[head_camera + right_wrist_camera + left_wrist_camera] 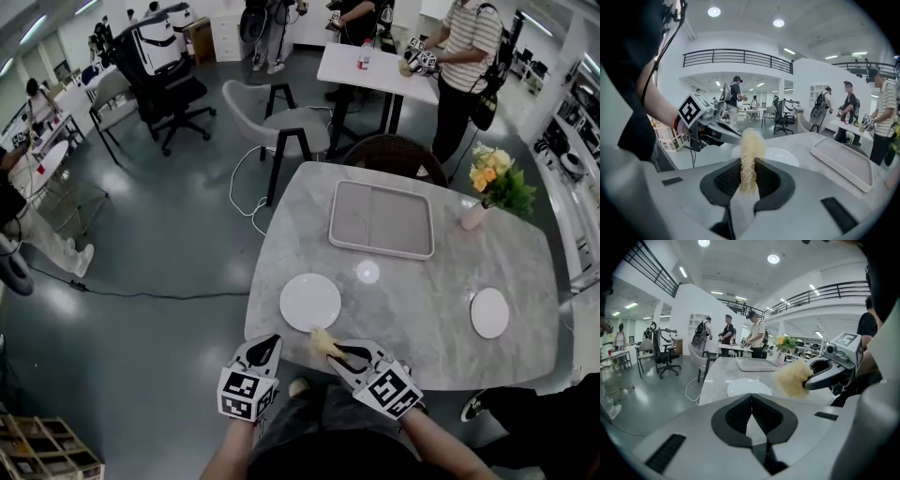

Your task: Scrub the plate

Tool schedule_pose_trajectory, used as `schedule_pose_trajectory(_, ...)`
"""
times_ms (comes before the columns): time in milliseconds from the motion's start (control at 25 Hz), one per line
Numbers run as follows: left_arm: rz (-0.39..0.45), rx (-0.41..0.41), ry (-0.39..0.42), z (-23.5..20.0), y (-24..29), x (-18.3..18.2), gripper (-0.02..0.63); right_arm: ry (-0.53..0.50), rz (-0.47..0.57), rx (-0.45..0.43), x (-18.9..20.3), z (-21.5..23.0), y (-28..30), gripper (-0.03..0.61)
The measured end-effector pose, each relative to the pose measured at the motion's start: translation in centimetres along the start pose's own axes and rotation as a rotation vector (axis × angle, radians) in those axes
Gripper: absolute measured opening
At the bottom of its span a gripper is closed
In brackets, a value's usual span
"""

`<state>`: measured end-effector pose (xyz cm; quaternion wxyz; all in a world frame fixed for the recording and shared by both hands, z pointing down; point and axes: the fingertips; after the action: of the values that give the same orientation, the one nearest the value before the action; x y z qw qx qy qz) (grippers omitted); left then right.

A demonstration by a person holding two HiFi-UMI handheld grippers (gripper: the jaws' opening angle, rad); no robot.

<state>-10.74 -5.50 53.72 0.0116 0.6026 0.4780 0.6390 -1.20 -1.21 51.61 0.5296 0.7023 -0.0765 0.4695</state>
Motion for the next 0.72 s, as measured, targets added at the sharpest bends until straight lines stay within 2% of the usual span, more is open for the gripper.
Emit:
schedule_pose_trajectory(240, 0.046, 0.007, -0.032, 1.2, 0.5, -1.6, 0.012, 0.004, 0.031, -0.007, -0.6, 1.0, -1.3, 0.075)
schedule_pose_trajectory(480, 0.033, 0.025, -0.033, 2.8, 1.0, -2.0, 0.013, 0.066, 0.021, -0.019, 0.8, 1.6, -2.2, 0.075)
schedule_pose_trajectory(720, 0.022, 0.009, -0.048, 2.6, 0.7, -1.9, 0.012, 0.107, 0.032, -0.026, 1.0, 1.8, -2.7, 0.075)
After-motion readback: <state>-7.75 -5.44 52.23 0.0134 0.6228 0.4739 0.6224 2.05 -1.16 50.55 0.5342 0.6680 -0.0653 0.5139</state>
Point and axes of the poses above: the fingertips, and each gripper's own axes: y forward along the fingers, z to its right, x out of its underside, and after that the axes turned 9 degrees about -z, right-handed
